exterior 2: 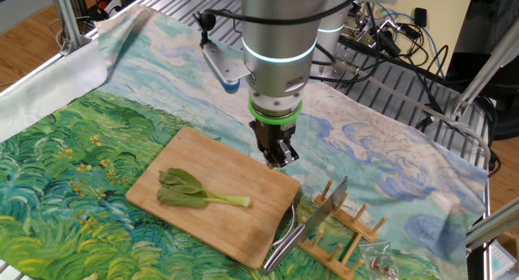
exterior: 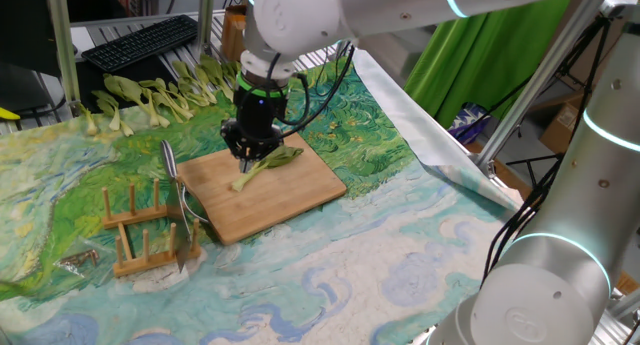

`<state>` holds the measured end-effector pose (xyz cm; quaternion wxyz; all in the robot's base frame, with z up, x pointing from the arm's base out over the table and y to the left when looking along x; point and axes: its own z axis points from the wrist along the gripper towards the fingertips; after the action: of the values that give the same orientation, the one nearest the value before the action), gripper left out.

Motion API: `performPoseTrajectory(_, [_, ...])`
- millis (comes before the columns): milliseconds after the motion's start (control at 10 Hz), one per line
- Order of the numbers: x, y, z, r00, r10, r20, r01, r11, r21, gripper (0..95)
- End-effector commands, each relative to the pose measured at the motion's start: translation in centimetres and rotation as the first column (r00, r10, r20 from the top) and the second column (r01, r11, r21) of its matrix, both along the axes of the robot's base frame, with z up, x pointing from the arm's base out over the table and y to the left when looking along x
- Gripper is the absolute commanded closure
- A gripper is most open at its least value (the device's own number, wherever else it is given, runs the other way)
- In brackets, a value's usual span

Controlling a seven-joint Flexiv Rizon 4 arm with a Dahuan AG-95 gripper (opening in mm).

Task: Chop the pakchoi

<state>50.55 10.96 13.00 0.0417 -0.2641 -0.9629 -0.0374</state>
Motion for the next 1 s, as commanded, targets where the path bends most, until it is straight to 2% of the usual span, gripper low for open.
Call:
performPoseTrajectory(100, [0.0,0.2,-0.3,1.0,0.009,0.001,-0.009,1.0,0.003,95.0])
performPoseTrajectory(300, [0.0,0.7,-0.3,1.0,0.008,0.008,-0.008,1.0,0.0,95.0])
performPoseTrajectory(400, [0.0,0.9,-0.4,1.0,0.006,0.007,-0.006,1.0,-0.001,76.0])
performPoseTrajectory(700, [0.5,1.9,-1.2,1.0,-0.003,0.008,0.002,1.0,0.011,76.0])
performPoseTrajectory(1000, [1.0,3.2,-2.3,1.0,-0.019,0.021,0.019,1.0,0.001,76.0])
